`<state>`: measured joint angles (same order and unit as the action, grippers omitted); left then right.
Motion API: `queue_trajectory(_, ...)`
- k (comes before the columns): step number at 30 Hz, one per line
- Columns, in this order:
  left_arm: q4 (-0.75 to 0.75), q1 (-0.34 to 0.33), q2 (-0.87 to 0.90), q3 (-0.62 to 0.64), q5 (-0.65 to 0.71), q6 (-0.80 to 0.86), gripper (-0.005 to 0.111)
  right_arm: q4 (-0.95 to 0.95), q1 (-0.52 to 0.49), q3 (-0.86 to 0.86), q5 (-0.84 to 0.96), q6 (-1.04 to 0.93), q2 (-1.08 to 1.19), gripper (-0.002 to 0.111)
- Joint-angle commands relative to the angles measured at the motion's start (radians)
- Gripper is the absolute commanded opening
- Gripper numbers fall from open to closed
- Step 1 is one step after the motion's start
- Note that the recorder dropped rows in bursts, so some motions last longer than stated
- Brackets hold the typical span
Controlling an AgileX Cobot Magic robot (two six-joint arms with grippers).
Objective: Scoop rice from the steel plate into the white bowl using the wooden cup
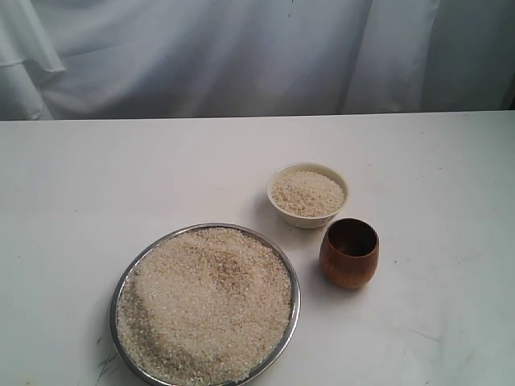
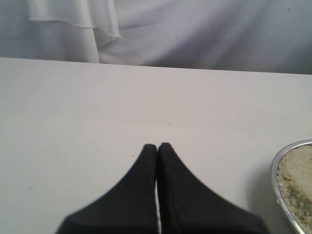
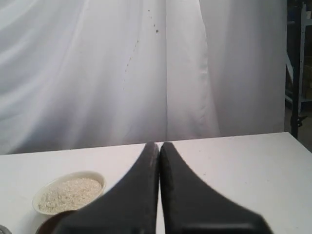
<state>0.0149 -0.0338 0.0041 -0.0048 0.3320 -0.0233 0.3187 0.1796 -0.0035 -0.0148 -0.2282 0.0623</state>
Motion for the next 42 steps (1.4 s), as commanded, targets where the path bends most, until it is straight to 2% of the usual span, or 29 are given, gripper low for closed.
queue_trajectory(1,-0.001,0.003,-0.004,0.005,-0.013,0.0,0.0,-0.209,-0.035,0.003,0.086,0.211,-0.004,0.0)
queue_trajectory(7,-0.001,0.003,-0.004,0.005,-0.013,0.0,0.0,-0.261,-0.065,0.003,0.246,0.292,-0.004,0.0)
queue_trajectory(15,-0.001,0.003,-0.004,0.005,-0.013,0.0,0.0,-0.262,-0.065,0.003,0.329,0.292,-0.004,0.0)
queue_trajectory(42,-0.001,0.003,-0.004,0.005,-0.013,0.0,0.0,-0.303,-0.065,0.003,0.345,0.292,-0.062,0.0)
